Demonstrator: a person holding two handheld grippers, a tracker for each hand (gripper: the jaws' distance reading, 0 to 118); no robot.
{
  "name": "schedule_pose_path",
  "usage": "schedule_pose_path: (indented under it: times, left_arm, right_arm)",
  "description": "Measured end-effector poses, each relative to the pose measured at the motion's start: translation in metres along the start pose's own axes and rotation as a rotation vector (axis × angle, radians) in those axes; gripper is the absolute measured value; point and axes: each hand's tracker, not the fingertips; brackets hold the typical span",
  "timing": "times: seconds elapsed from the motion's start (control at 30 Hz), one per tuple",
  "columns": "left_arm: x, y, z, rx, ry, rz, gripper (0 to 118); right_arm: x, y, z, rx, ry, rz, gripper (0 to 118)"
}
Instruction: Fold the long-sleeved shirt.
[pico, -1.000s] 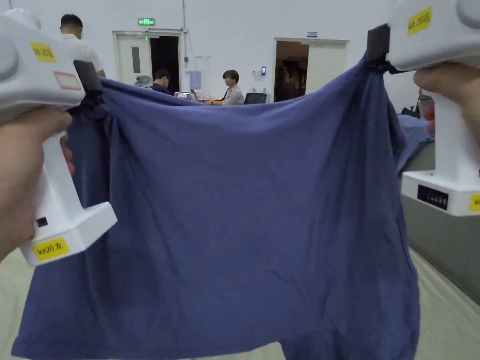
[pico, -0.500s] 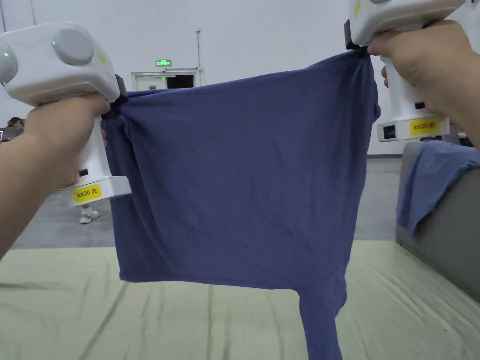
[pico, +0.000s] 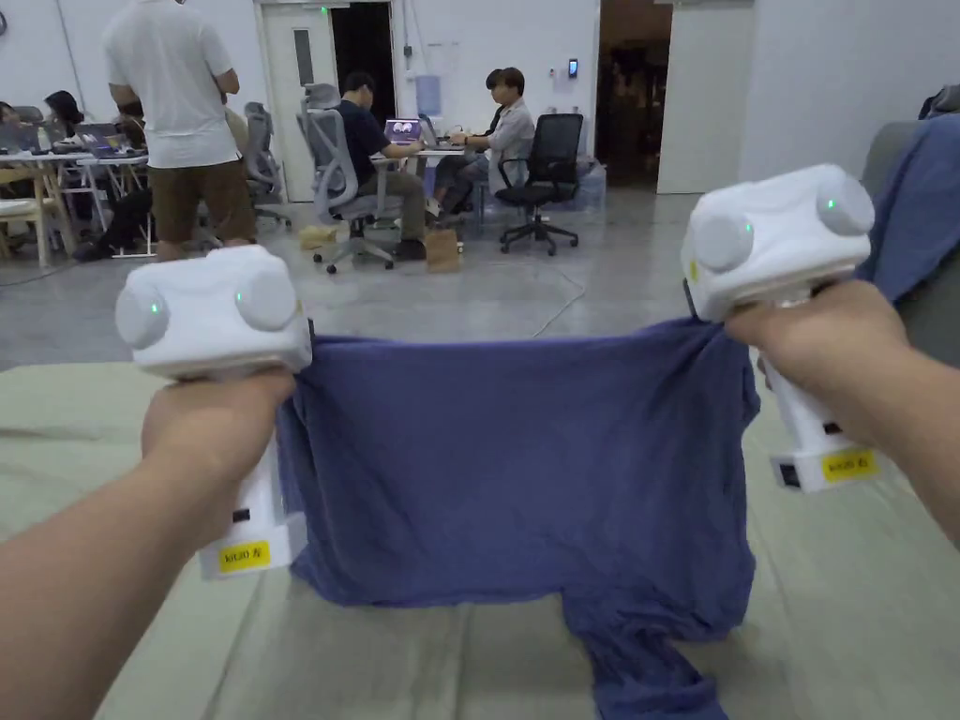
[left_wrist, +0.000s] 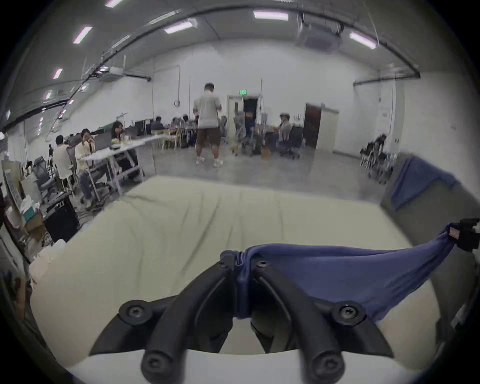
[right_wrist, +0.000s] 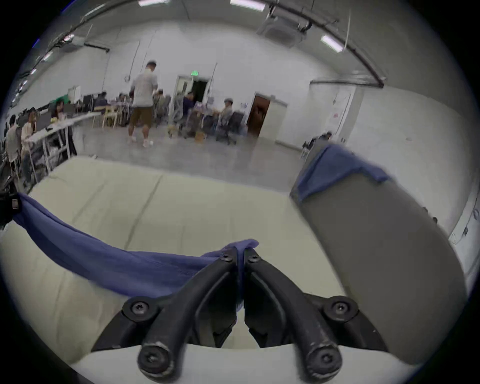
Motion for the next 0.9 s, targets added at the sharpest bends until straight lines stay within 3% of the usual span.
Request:
schedule_pose_path:
  times: [0.13, 0.23, 0.33, 0.53, 0.9]
  left_arm:
    - [-0.014, -0.071, -0.012, -0.119, 0.002, 0.071, 6]
    - [-0.029, -0.103, 0.012, -0.101, 0.0, 0.036, 6]
    - [-0.04, -0.128, 0.053, -0.072, -0.014, -0.008, 6]
    - [-0.063, -0.196, 0.148, -0.123, -0.049, -0.007, 6]
    - [-0.11, -0.332, 0.284, -0.291, -0.089, 0.065, 6]
  right_arm:
    - [-0.011, -0.066, -0.02, -0.081, 0.039, 0.025, 0]
    - [-0.003, -0.1, -0.009, -0.102, 0.104, -0.003, 0]
    - [0.005, -0.135, 0.033, -0.106, 0.133, -0.043, 0]
    - [0.009, -0.223, 0.131, -0.067, 0.116, 0.033, 0]
    - [0.014, -0.38, 0.254, -0.256, 0.184, -0.099, 0]
